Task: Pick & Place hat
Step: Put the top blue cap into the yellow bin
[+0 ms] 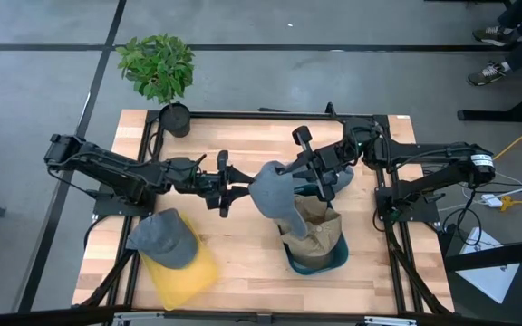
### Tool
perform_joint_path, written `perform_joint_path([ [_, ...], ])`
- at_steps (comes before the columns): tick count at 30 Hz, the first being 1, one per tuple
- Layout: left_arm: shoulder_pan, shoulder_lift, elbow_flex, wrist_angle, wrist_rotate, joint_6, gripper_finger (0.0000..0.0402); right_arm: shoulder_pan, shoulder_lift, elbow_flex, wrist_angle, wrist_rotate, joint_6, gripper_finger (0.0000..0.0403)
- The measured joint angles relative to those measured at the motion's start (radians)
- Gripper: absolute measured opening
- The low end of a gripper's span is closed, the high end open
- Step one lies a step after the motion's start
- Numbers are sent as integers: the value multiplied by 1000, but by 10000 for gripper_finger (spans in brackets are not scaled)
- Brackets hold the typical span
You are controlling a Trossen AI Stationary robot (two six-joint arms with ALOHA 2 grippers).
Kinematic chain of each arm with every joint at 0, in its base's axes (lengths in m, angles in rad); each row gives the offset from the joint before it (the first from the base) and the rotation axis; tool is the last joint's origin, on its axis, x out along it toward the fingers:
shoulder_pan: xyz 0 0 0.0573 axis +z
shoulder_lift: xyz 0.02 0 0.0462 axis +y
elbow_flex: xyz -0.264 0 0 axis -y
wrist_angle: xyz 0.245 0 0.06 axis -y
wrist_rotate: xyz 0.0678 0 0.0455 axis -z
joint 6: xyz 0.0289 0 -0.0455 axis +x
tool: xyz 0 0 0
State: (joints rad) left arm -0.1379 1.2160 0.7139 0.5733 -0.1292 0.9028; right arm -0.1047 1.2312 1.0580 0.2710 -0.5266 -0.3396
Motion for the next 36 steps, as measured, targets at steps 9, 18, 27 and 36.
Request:
perform_joint_path([
  [9, -43, -1, 0, -76, 0, -87, 24, 0, 7, 0, -43, 23, 25, 42],
  [18, -63, -116, 0, -326, -119, -306, 24, -3, 6, 0, -147, 270, 80, 65],
  [27, -64, -320, 0, -588, -306, -449, 24, -3, 5, 0, -258, 428, 144, 136],
  [36, -41, -399, 0, -735, -486, -741, 24, -3, 14, 0, -305, 598, 233, 193],
])
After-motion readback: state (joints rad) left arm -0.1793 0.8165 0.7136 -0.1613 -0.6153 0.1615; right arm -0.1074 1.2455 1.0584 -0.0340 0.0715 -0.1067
